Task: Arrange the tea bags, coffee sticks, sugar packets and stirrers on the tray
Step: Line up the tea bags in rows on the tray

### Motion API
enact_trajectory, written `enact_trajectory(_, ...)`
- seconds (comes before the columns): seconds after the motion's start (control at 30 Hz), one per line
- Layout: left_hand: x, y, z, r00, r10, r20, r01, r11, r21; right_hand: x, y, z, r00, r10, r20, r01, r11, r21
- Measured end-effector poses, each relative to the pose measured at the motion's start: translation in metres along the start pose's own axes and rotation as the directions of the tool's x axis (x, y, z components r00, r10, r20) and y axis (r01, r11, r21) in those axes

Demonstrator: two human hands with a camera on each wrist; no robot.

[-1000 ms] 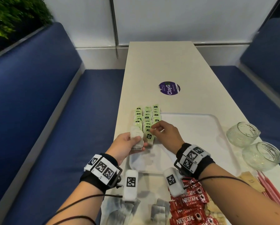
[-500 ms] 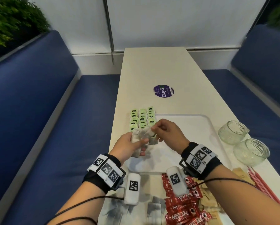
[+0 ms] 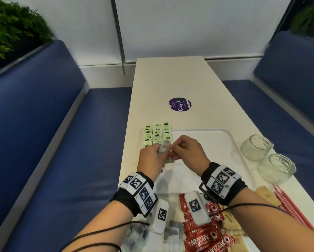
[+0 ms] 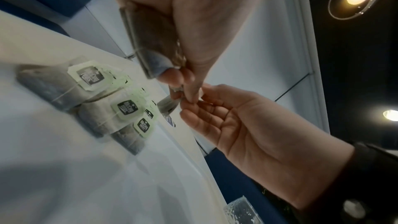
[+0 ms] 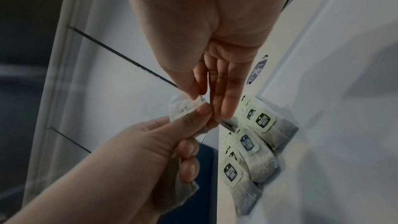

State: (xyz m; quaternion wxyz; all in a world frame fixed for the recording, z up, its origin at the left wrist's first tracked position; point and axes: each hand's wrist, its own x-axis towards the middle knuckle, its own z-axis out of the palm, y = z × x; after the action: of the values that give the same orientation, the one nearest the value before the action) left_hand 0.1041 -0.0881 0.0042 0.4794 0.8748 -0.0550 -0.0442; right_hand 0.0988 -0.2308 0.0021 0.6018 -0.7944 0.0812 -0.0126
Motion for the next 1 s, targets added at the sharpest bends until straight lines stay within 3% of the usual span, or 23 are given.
enact_trajectory(0.23,0.006,-0.005,-0.003,0.998,0.031,0.050,-0.036,0.995,0.090,0.002,0.005,-0.007,0.995,-0.018,0.099,0.018,1.000,0.003)
enact_trajectory(0.33,0.002,-0.008,-0.008,0.989,-0.030,0.144,0.027,0.999,0.018,0.004,0.008,-0.013,0.986,-0.043,0.160,0.081,0.968,-0.239)
enact_trajectory(0.47,-0.002,-0.027,-0.014,0.944,-0.217,0.247,0.249,0.963,-0.106,0.008,0.021,-0.017,0.967,0.036,0.251,0.104,0.847,-0.521)
enact_trajectory(0.57,0.000,-0.037,-0.020,0.936,-0.287,0.206,0.322,0.933,-0.161,0.014,0.032,-0.016,0.963,0.117,0.243,0.054,0.798,-0.600)
enact_trajectory(0.73,0.011,-0.040,-0.030,0.921,-0.365,0.135,0.386,0.900,-0.203,0.029,0.036,-0.007,0.986,0.060,0.157,0.040,0.822,-0.567)
enact_trajectory(1.0,0.013,-0.050,-0.032,0.935,-0.333,0.119,0.350,0.920,-0.175,0.048,0.026,0.004,0.987,0.031,0.160,0.077,0.777,-0.624)
